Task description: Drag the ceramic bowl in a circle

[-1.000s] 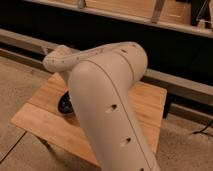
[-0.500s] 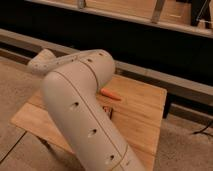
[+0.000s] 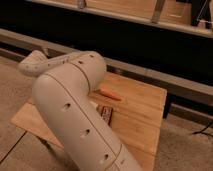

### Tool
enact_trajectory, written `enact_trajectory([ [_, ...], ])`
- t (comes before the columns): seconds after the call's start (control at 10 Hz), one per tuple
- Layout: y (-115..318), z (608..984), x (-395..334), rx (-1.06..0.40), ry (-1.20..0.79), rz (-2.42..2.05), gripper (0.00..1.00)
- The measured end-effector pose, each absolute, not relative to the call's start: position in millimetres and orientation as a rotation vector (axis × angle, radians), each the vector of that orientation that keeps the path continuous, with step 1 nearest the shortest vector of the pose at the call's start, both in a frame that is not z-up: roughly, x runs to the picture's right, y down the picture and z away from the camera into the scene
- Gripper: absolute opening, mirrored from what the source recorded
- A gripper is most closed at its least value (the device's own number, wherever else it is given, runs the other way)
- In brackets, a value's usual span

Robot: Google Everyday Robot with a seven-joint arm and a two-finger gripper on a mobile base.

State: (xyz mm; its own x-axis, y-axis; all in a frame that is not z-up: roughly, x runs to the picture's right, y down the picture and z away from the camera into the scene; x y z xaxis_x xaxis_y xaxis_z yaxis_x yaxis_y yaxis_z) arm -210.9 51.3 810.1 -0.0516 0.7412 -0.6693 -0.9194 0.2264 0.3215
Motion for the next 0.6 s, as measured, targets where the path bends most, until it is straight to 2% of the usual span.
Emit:
enact_trajectory([
  [0.1, 50.1, 805.9, -210.3, -0.269, 0.857, 1.39, 0.01],
  [0.2, 48.6, 802.2, -207.7, -0.28, 0.84, 1.41, 0.07],
  [0.3, 47.2, 798.9, -201.1, -0.289, 0.832, 1.435, 0.19],
  [0.6, 45.8, 796.7, -184.6, -0.298, 0.836, 1.469, 0.45],
])
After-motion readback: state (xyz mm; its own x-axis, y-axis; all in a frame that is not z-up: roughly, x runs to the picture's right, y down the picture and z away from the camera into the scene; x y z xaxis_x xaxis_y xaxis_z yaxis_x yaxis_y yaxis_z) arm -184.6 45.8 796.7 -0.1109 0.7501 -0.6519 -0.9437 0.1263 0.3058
